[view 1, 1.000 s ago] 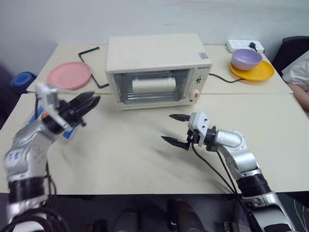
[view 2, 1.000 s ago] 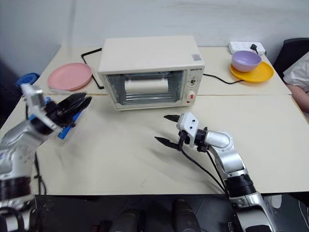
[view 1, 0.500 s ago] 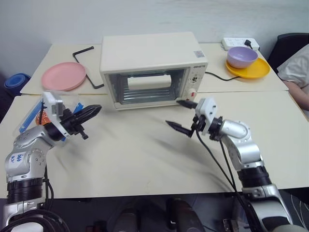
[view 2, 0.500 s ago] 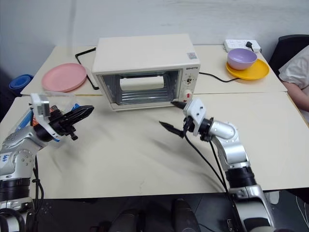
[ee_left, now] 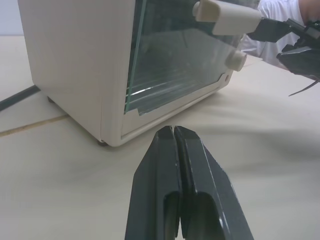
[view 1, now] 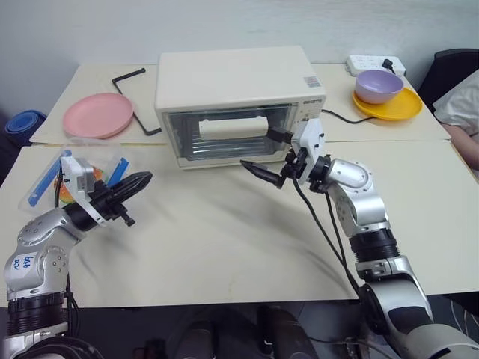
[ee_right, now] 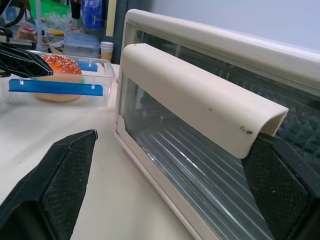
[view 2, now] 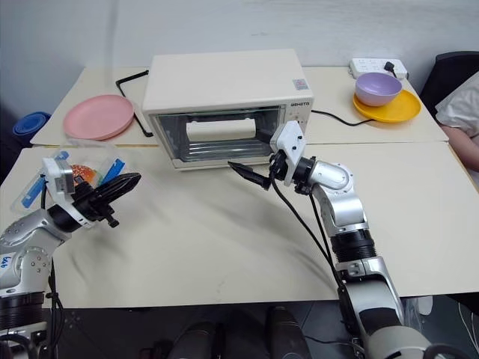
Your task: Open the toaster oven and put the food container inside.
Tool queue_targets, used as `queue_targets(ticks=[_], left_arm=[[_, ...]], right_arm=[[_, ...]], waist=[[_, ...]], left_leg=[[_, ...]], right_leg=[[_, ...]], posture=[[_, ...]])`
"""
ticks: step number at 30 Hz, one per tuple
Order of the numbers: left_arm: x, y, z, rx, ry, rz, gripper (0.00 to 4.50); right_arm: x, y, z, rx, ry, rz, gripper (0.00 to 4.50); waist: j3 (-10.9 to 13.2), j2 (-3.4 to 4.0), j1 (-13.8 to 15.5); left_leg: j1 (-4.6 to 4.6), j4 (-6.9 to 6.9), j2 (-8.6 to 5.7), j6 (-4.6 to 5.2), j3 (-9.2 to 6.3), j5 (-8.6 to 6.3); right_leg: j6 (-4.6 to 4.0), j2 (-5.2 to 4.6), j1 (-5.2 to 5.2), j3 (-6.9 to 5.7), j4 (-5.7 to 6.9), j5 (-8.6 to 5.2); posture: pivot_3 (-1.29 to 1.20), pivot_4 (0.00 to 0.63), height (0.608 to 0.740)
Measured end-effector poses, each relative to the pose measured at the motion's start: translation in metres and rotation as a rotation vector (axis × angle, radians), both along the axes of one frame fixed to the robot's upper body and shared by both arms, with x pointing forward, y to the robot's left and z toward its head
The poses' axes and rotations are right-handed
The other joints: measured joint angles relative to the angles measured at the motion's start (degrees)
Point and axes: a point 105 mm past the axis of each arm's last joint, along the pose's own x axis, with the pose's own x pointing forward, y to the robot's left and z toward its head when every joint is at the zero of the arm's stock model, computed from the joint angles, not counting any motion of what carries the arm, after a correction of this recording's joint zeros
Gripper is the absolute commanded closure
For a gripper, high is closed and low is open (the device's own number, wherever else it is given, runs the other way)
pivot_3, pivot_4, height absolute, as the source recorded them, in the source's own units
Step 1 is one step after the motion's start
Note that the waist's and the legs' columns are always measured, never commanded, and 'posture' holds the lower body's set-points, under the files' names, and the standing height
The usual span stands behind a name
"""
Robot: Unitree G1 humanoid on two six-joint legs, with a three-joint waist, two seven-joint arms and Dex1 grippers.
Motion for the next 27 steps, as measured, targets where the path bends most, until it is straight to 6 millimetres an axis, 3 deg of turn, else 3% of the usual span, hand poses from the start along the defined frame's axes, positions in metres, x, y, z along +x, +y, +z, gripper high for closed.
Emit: queue_targets(ticks=[5, 8, 10, 16, 20, 23, 27], left_arm=[[0.013, 0.005, 0.033, -0.099, -0.057, 0.02, 4.46], [0.024, -0.005, 0.05, -0.115, -0.087, -0.017, 4.46], [0.034, -0.017, 0.051, -0.105, -0.071, -0.051, 4.46], [0.049, -0.065, 0.029, 0.01, -0.016, -0.222, 4.46], [0.049, -0.074, 0.022, 0.086, -0.022, -0.27, 4.46], [0.044, -0.077, 0.005, 0.159, 0.021, -0.307, 4.46], [0.038, -0.074, -0.024, 0.235, 0.076, -0.293, 4.46]], right_arm=[[-0.03, -0.003, -0.038, -0.106, 0.032, 0.067, 0.0], [-0.035, -0.002, -0.053, -0.17, 0.048, 0.077, 0.0], [-0.035, -0.003, -0.053, -0.186, 0.031, 0.073, 0.0], [-0.035, -0.003, -0.051, -0.203, -0.025, 0.062, 0.0], [-0.037, -0.011, -0.059, -0.207, -0.029, 0.031, 0.0], [-0.046, -0.033, -0.072, -0.2, 0.002, -0.032, 0.0], [-0.068, -0.079, -0.102, -0.267, 0.086, -0.143, 0.0]], waist=[[-0.01, -0.03, 0.11], [-0.01, -0.03, -0.03], [-0.01, -0.03, 0.13], [-0.01, -0.03, -0.04], [-0.01, -0.03, 0.18], [-0.01, -0.02, 0.37], [-0.01, -0.03, 0.61]], left_leg=[[0.0, 0.07, -0.09, 0.28, 0.01, -0.12], [0.09, 0.11, -0.15, 0.3, 0.09, -0.09], [0.11, 0.11, -0.15, 0.26, 0.06, -0.06], [0.05, 0.11, -0.08, -0.04, 0.21, 0.1], [0.04, 0.11, -0.09, -0.02, 0.24, 0.09], [0.04, 0.12, -0.12, 0.03, 0.24, 0.06], [0.03, 0.15, -0.15, 0.2, 0.26, 0.0]], right_leg=[[0.02, -0.01, 0.02, 0.01, 0.0, 0.01], [0.06, -0.01, 0.02, 0.07, -0.01, 0.03], [0.06, 0.02, 0.02, 0.05, 0.02, 0.03], [0.09, 0.21, 0.02, 0.06, 0.05, 0.05], [0.1, 0.18, 0.02, 0.09, 0.02, 0.06], [0.11, 0.15, 0.04, 0.18, 0.01, 0.06], [0.14, 0.11, 0.05, 0.24, 0.0, 0.07]], posture=[[0.0, 0.15, 0.74], [0.0, 0.15, 0.74], [0.0, 0.15, 0.74], [0.0, 0.15, 0.74], [0.0, 0.15, 0.74], [0.0, 0.15, 0.74], [0.0, 0.15, 0.74]])
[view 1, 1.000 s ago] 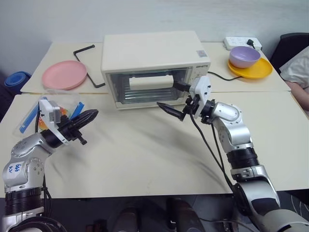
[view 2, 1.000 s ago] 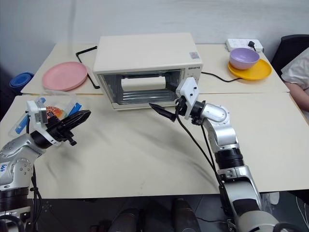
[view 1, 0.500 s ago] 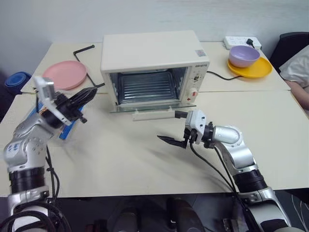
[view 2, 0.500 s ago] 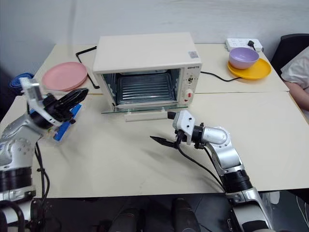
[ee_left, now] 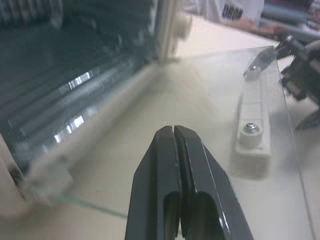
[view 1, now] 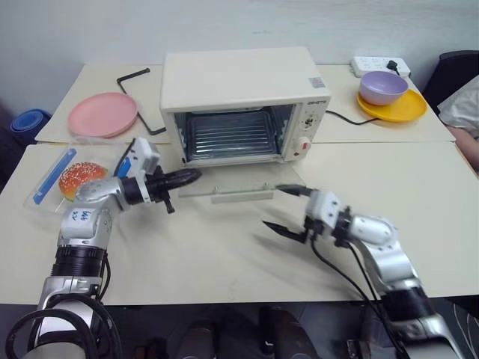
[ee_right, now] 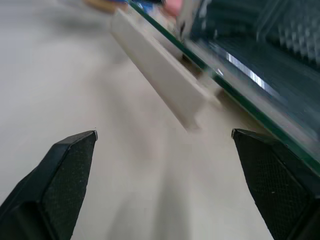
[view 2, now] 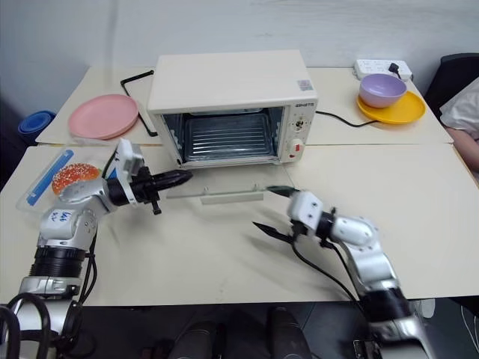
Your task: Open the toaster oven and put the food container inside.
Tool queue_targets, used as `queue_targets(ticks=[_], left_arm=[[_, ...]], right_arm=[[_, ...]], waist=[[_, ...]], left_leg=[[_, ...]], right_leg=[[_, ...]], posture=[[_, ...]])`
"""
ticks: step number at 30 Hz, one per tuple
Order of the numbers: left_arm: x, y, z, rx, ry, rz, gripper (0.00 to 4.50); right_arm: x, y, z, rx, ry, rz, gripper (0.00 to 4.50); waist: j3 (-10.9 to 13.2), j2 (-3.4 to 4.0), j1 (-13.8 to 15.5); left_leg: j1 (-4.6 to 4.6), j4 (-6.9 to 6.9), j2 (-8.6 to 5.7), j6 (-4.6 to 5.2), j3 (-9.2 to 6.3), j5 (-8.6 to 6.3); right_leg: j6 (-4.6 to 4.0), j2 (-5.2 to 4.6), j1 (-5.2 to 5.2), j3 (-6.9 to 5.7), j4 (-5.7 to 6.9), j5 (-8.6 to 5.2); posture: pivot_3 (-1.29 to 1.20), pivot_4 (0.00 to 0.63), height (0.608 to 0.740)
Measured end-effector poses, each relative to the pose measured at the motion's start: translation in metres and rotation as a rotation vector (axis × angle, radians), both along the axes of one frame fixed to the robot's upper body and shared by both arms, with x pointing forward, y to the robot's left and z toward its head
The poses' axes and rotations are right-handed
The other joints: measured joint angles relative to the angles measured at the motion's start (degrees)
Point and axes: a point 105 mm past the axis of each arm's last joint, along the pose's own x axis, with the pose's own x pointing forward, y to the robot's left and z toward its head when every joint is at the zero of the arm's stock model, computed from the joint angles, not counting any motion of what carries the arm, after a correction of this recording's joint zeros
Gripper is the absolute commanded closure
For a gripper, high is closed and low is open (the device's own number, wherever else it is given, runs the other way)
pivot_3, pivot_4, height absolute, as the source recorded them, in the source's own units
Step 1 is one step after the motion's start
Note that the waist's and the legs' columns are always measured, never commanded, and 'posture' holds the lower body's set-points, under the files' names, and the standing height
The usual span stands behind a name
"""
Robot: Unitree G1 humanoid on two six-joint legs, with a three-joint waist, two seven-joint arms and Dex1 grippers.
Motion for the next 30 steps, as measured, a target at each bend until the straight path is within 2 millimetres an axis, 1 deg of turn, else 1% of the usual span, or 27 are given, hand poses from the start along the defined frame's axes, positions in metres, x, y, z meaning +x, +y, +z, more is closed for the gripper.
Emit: queue_targets(ticks=[1, 3, 6, 8, 9, 10, 11, 12, 14, 16, 18, 19, 20, 21, 23, 26, 27, 28, 30], left_arm=[[0.0, 0.002, -0.007, 0.025, 0.006, 0.019, 4.46], [0.0, 0.0, -0.017, 0.055, 0.012, 0.034, 4.46], [-0.002, -0.003, -0.024, 0.079, 0.003, 0.035, 4.46], [-0.004, -0.008, -0.029, 0.103, -0.029, 0.041, 4.46], [-0.006, -0.009, -0.032, 0.116, -0.044, 0.044, 4.46], [-0.007, -0.01, -0.034, 0.125, -0.054, 0.057, 4.46], [-0.007, -0.01, -0.034, 0.126, -0.061, 0.077, 4.46], [-0.008, -0.008, -0.035, 0.1, -0.066, 0.117, 4.06], [-0.014, -0.008, -0.035, 0.026, -0.057, 0.17, 3.6], [-0.028, 0.001, -0.035, -0.077, -0.021, 0.229, 3.0], [-0.051, 0.022, -0.031, -0.151, 0.014, 0.298, 2.41], [-0.058, 0.033, -0.028, -0.158, 0.026, 0.342, 2.12], [-0.068, 0.046, -0.024, -0.174, 0.035, 0.402, 1.8], [-0.08, 0.064, -0.017, -0.195, 0.035, 0.477, 1.49], [-0.101, 0.091, -0.006, -0.227, 0.029, 0.59, 0.89], [-0.145, 0.136, 0.001, -0.265, 0.06, 0.793, 0.04], [-0.161, 0.155, 0.001, -0.263, 0.067, 0.889, 0.04], [-0.171, 0.168, -0.001, -0.258, 0.075, 0.958, 0.04], [-0.192, 0.202, -0.005, -0.282, 0.09, 1.123, 0.04]], right_arm=[[-0.005, -0.01, -0.004, -0.009, 0.006, -0.027, 0.0], [-0.012, -0.027, -0.006, -0.016, 0.002, -0.075, 0.0], [-0.017, -0.046, -0.001, -0.01, -0.022, -0.137, 0.0], [-0.018, -0.056, 0.007, 0.012, -0.043, -0.158, 0.0], [-0.018, -0.058, 0.012, 0.031, -0.056, -0.158, 0.0], [-0.019, -0.06, 0.018, 0.061, -0.056, -0.149, 0.0], [-0.02, -0.059, 0.024, 0.091, -0.052, -0.132, 0.0], [-0.021, -0.055, 0.032, 0.136, -0.05, -0.096, 0.0], [-0.024, -0.047, 0.043, 0.186, -0.049, -0.028, 0.0], [-0.027, -0.036, 0.051, 0.2, -0.052, 0.037, 0.0], [-0.033, -0.019, 0.053, 0.199, -0.043, 0.124, 0.0], [-0.034, -0.014, 0.054, 0.204, -0.044, 0.149, 0.0], [-0.035, -0.007, 0.056, 0.219, -0.056, 0.177, 0.0], [-0.037, 0.001, 0.06, 0.239, -0.081, 0.212, 0.0], [-0.04, 0.011, 0.065, 0.258, -0.114, 0.263, 0.0], [-0.043, 0.024, 0.073, 0.308, -0.115, 0.335, 0.0], [-0.043, 0.029, 0.077, 0.329, -0.117, 0.359, 0.0], [-0.044, 0.032, 0.08, 0.343, -0.123, 0.377, 0.0], [-0.045, 0.042, 0.087, 0.361, -0.144, 0.425, 0.0]], waist=[[0.0, 0.0, 0.14], [0.0, -0.01, 0.13], [0.01, -0.02, -0.1], [-0.02, 0.03, -0.19], [-0.01, 0.03, -0.22], [-0.02, 0.04, -0.25], [-0.03, 0.05, -0.31], [-0.03, 0.06, -0.5], [-0.03, 0.05, -0.44], [-0.03, 0.06, -0.72], [0.01, -0.01, -0.71], [0.02, -0.02, -0.52], [0.02, -0.03, -0.47], [0.02, -0.03, -0.51], [0.03, -0.01, -0.43], [0.03, -0.02, -0.44], [0.04, -0.02, -0.41], [0.04, -0.02, -0.36], [0.04, -0.02, -0.12]], left_leg=[[0.03, 0.03, 0.0, 0.18, 0.0, -0.09], [0.12, 0.06, -0.01, 0.21, 0.04, -0.08], [0.29, 0.05, 0.02, 0.2, 0.06, -0.06], [0.54, -0.02, 0.02, 0.2, 0.06, -0.06], [0.81, -0.11, 0.06, 0.21, 0.05, -0.07], [1.11, -0.19, 0.09, 0.21, 0.03, -0.1], [1.2, -0.19, 0.14, 0.22, 0.0, -0.13], [1.23, -0.19, 0.17, 0.22, -0.01, -0.13], [1.18, -0.17, 0.22, 0.22, -0.09, -0.13], [1.08, -0.18, 0.28, 0.15, -0.05, -0.17], [1.01, -0.18, 0.46, 0.03, -0.1, -0.24], [1.02, -0.18, 0.5, 0.0, -0.12, -0.25], [1.02, -0.19, 0.51, -0.02, -0.15, -0.26], [1.02, -0.19, 0.52, -0.02, -0.16, -0.26], [1.03, -0.18, 0.5, -0.02, -0.17, -0.27], [1.06, -0.18, 0.48, 0.02, -0.18, -0.3], [1.05, -0.18, 0.48, 0.02, -0.21, -0.3], [1.06, -0.18, 0.48, 0.02, -0.21, -0.3], [1.06, -0.18, 0.45, 0.02, -0.3, -0.3]], right_leg=[[0.01, 0.0, 0.02, 0.01, -0.02, 0.0], [0.01, 0.02, 0.03, 0.01, -0.04, 0.01], [0.0, 0.08, 0.11, 0.03, 0.05, 0.04], [-0.01, 0.07, 0.34, 0.07, 0.02, 0.05], [-0.01, 0.09, 0.66, 0.09, -0.09, 0.04], [-0.04, 0.09, 1.03, 0.07, -0.19, 0.02], [-0.05, 0.1, 1.18, 0.06, -0.25, 0.01], [-0.05, 0.1, 1.21, 0.07, -0.27, 0.01], [-0.05, 0.09, 1.19, 0.02, -0.25, 0.01], [-0.1, 0.1, 1.01, 0.07, -0.19, -0.01], [-0.23, 0.2, 0.89, 0.01, -0.17, -0.08], [-0.27, 0.21, 0.9, -0.03, -0.18, -0.11], [-0.32, 0.21, 0.9, -0.04, -0.17, -0.13], [-0.33, 0.21, 0.91, -0.05, -0.17, -0.14], [-0.34, 0.19, 0.93, -0.05, -0.21, -0.15], [-0.36, 0.13, 1.01, -0.06, -0.29, -0.16], [-0.39, 0.13, 1.01, -0.09, -0.32, -0.17], [-0.41, 0.13, 1.02, -0.12, -0.32, -0.18], [-0.46, 0.13, 1.05, -0.23, -0.31, -0.21]], posture=[[0.0, 0.15, 0.74], [0.0, 0.15, 0.74], [0.0, 0.15, 0.74], [0.0, 0.15, 0.74], [0.0, 0.15, 0.74], [0.0, 0.15, 0.74], [0.0, 0.15, 0.74], [0.0, 0.15, 0.74], [0.0, 0.15, 0.74], [0.0, 0.15, 0.74], [0.0, 0.15, 0.74], [0.0, 0.15, 0.74], [0.0, 0.15, 0.74], [0.0, 0.15, 0.74], [0.0, 0.15, 0.74], [0.0, 0.15, 0.74], [0.0, 0.15, 0.74], [0.0, 0.15, 0.74], [0.0, 0.15, 0.74]])
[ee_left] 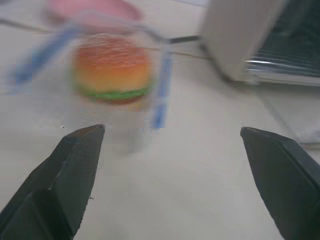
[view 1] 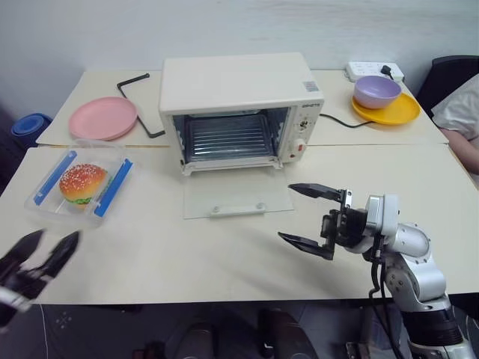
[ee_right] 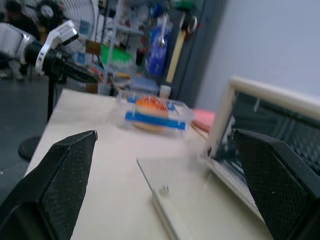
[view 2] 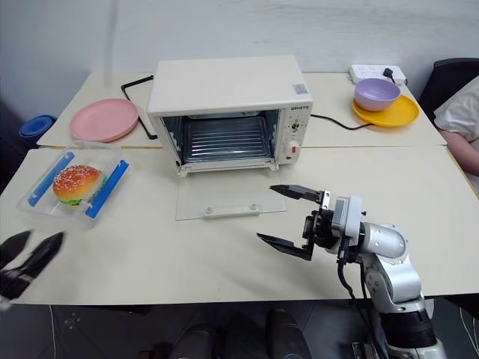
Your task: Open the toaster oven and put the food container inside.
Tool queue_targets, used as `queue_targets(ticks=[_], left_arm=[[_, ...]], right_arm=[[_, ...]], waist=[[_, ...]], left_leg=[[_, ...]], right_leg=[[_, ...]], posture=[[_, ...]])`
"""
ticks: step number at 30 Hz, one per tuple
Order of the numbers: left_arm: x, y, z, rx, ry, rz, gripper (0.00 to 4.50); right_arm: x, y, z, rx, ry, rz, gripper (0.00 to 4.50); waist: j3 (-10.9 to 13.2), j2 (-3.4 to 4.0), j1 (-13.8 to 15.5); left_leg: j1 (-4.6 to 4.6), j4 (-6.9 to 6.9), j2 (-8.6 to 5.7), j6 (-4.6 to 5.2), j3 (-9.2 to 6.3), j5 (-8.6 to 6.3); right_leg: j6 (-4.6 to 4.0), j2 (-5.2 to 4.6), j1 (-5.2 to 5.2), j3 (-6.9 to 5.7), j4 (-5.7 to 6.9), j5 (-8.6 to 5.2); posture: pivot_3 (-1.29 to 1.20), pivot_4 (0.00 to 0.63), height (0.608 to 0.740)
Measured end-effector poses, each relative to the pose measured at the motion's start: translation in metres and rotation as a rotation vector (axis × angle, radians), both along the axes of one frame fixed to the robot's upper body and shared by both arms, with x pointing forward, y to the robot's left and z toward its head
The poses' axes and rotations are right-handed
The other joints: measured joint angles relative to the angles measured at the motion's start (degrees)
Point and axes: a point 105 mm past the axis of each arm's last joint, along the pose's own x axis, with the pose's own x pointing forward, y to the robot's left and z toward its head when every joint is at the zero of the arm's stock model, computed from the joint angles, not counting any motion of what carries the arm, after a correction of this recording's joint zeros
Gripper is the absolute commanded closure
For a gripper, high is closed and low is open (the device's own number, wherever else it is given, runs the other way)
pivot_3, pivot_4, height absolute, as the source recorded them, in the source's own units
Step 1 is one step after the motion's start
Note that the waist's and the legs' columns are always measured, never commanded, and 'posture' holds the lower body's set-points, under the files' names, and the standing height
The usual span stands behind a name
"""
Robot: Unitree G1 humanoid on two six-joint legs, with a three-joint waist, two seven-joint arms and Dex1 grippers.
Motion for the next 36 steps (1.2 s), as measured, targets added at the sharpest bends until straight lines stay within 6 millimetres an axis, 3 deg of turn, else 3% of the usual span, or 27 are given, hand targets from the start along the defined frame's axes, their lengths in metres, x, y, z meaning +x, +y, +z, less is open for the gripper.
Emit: queue_targets(ticks=[2, 5, 14, 17, 21, 27, 32, 36], left_arm=[[-0.009, 0.019, -0.004, -0.052, 0.023, 0.115, 0.04], [-0.007, 0.029, -0.005, -0.1, 0.069, 0.189, 0.04], [0.061, 0.026, 0.052, -0.238, 0.205, 0.161, 0.04], [0.075, 0.025, 0.044, -0.266, 0.293, 0.188, 0.04], [0.091, 0.032, 0.018, -0.275, 0.43, 0.248, 0.04], [0.115, 0.034, 0.021, -0.337, 0.425, 0.249, 0.04], [0.118, 0.04, -0.001, -0.379, 0.511, 0.265, 1.2], [0.116, 0.054, 0.005, -0.361, 0.521, 0.292, 2.52]], right_arm=[[-0.001, 0.003, 0.001, -0.004, -0.011, 0.026, 0.0], [-0.005, 0.01, 0.0, -0.023, -0.021, 0.075, 0.0], [-0.001, 0.005, -0.008, -0.069, -0.003, 0.082, 0.0], [0.0, 0.006, -0.01, -0.077, -0.002, 0.078, 0.0], [-0.001, 0.008, -0.012, -0.065, 0.002, 0.068, 0.0], [0.0, 0.009, -0.015, -0.054, 0.013, 0.038, 0.0], [0.002, 0.01, -0.015, -0.048, 0.012, 0.015, 0.0], [0.004, 0.01, -0.013, -0.048, 0.003, 0.002, 0.0]], waist=[[-0.01, -0.04, 0.67], [-0.08, -0.19, 1.39], [-0.05, -0.14, 0.8], [-0.04, -0.12, -0.23], [-0.05, -0.14, -0.61], [-0.06, -0.17, -0.29], [-0.06, -0.17, -0.65], [-0.07, -0.21, -0.55]], left_leg=[[0.0, 0.01, -0.02, 0.0, -0.05, 0.0], [-0.01, 0.02, -0.02, 0.0, -0.1, 0.0], [-0.02, -0.06, -0.04, -0.1, -0.19, -0.03], [-0.02, -0.27, -0.06, -0.15, -0.1, -0.02], [-0.03, -0.47, -0.01, -0.34, -0.05, 0.06], [-0.02, -0.45, -0.05, -0.43, -0.08, 0.13], [-0.01, -0.5, -0.07, -0.47, -0.03, 0.16], [-0.03, -0.51, -0.04, -0.53, -0.02, 0.19]], right_leg=[[-0.01, 0.0, 0.03, -0.05, -0.01, -0.01], [-0.01, -0.05, 0.05, -0.08, -0.02, 0.0], [-0.04, -0.13, -0.01, -0.15, 0.04, -0.01], [-0.04, -0.12, -0.14, -0.12, 0.04, -0.01], [-0.05, 0.06, -0.27, -0.1, 0.01, -0.02], [-0.05, 0.0, -0.25, -0.12, 0.05, -0.02], [-0.05, 0.02, -0.33, -0.06, 0.1, -0.02], [-0.06, 0.04, -0.39, -0.08, 0.13, -0.02]], posture=[[0.0, 0.15, 0.74], [0.0, 0.15, 0.74], [0.0, 0.15, 0.74], [0.0, 0.15, 0.74], [0.0, 0.15, 0.74], [0.0, 0.15, 0.74], [0.0, 0.15, 0.74], [0.0, 0.15, 0.74]])
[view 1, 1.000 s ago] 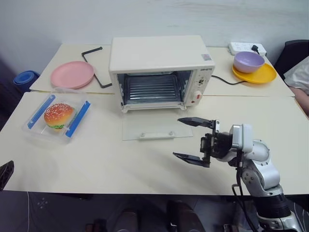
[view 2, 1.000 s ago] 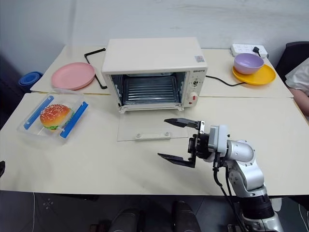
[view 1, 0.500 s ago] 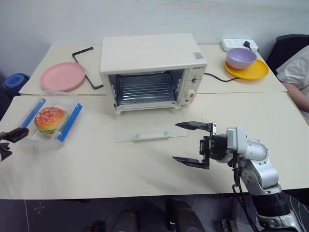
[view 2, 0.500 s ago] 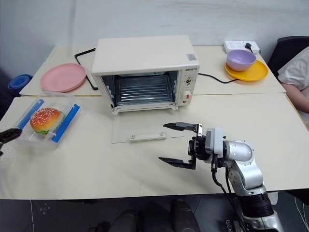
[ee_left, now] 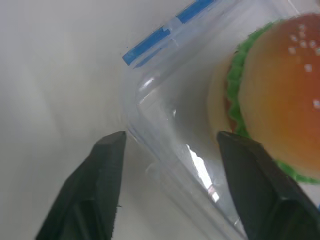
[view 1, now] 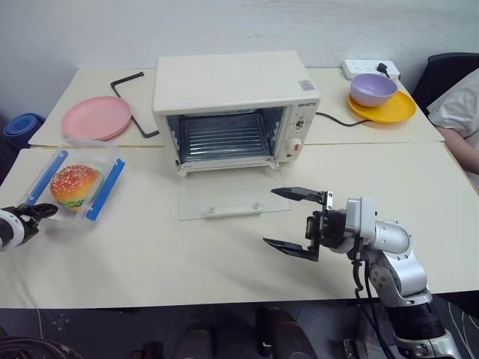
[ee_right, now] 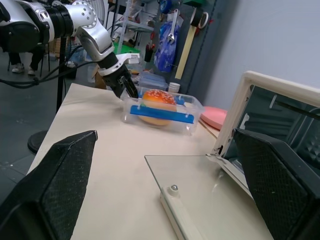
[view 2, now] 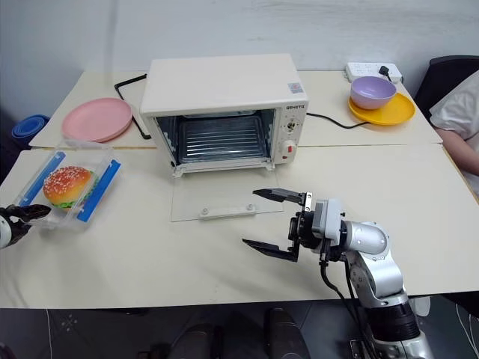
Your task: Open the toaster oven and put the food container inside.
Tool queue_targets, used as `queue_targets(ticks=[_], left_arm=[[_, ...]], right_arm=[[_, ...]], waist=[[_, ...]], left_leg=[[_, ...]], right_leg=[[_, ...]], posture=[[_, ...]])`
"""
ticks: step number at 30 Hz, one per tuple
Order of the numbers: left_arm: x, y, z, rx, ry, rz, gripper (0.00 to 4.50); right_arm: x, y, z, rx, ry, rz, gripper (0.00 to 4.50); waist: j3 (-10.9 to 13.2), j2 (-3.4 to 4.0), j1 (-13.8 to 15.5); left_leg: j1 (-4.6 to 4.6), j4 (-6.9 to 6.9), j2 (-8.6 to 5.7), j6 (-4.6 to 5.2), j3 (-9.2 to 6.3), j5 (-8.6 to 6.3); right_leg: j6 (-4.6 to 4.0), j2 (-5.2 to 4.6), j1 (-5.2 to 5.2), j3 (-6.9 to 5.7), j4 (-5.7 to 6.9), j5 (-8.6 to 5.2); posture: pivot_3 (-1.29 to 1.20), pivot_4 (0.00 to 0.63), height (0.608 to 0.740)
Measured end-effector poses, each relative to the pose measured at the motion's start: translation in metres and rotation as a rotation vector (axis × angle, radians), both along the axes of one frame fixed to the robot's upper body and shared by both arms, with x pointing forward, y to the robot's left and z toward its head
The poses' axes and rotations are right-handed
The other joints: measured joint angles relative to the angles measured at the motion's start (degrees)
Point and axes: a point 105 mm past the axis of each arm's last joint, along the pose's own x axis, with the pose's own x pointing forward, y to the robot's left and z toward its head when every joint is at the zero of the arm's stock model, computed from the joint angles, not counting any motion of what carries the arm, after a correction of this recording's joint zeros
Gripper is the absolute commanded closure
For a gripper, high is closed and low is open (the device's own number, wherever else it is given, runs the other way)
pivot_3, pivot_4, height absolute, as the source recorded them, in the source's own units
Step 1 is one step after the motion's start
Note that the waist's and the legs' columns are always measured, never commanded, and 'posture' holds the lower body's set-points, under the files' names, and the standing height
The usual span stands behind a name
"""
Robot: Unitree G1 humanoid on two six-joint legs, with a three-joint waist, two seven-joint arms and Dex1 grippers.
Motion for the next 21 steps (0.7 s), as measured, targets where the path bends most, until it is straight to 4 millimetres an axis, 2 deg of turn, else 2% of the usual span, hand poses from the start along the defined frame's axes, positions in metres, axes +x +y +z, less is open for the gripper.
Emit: queue_targets(ticks=[6, 7, 9, 11, 14, 16, 21], left_arm=[[0.005, 0.014, 0.029, 0.108, -0.049, -0.026, 4.28], [0.005, 0.014, 0.034, 0.127, -0.053, -0.049, 4.45], [0.004, 0.017, 0.04, 0.189, -0.034, -0.079, 4.45], [0.002, 0.016, 0.055, 0.268, -0.007, -0.16, 4.45], [0.005, 0.002, 0.077, 0.327, -0.017, -0.277, 4.45], [0.01, -0.015, 0.082, 0.331, -0.018, -0.369, 4.45], [0.025, -0.072, 0.085, 0.234, -0.043, -0.578, 4.45]], right_arm=[[0.003, 0.002, 0.004, 0.01, -0.027, -0.012, 0.0], [0.003, 0.002, 0.003, 0.009, -0.026, -0.015, 0.0], [0.004, 0.001, 0.003, 0.01, -0.021, -0.02, 0.0], [0.005, -0.001, 0.001, 0.009, -0.012, -0.03, 0.0], [0.007, -0.004, -0.001, 0.002, -0.003, -0.043, 0.0], [0.008, -0.005, -0.002, -0.003, 0.0, -0.048, 0.0], [0.008, -0.01, -0.009, -0.017, 0.023, -0.075, 0.0]], waist=[[-0.01, -0.02, 0.21], [-0.01, -0.02, 0.19], [0.0, -0.02, -0.02], [0.04, -0.3, -0.06], [0.07, -0.26, 0.16], [0.1, -0.22, 0.27], [0.18, -0.35, 0.45]], left_leg=[[-0.01, -0.02, -0.02, 0.02, -0.03, 0.0], [-0.02, -0.03, -0.02, 0.02, -0.03, 0.0], [-0.03, -0.08, -0.01, 0.02, 0.03, 0.0], [-0.12, -0.13, 0.01, -0.01, 0.03, 0.02], [-0.17, -0.16, -0.03, 0.01, 0.06, 0.01], [-0.18, -0.16, -0.03, 0.05, 0.07, 0.01], [-0.27, -0.01, -0.08, 0.12, 0.03, 0.03]], right_leg=[[0.0, -0.05, 0.02, -0.03, -0.03, 0.0], [0.0, -0.06, 0.02, -0.02, -0.05, 0.0], [0.0, -0.05, -0.05, 0.04, -0.04, 0.0], [-0.04, -0.03, -0.23, 0.04, -0.01, -0.02], [-0.06, -0.07, -0.27, 0.06, -0.04, -0.03], [-0.06, -0.07, -0.26, 0.07, -0.03, -0.03], [-0.03, -0.07, -0.27, 0.06, 0.12, -0.02]], posture=[[0.0, 0.15, 0.74], [0.0, 0.15, 0.74], [0.0, 0.15, 0.74], [0.0, 0.15, 0.74], [0.0, 0.15, 0.74], [0.0, 0.15, 0.74], [0.0, 0.15, 0.74]])
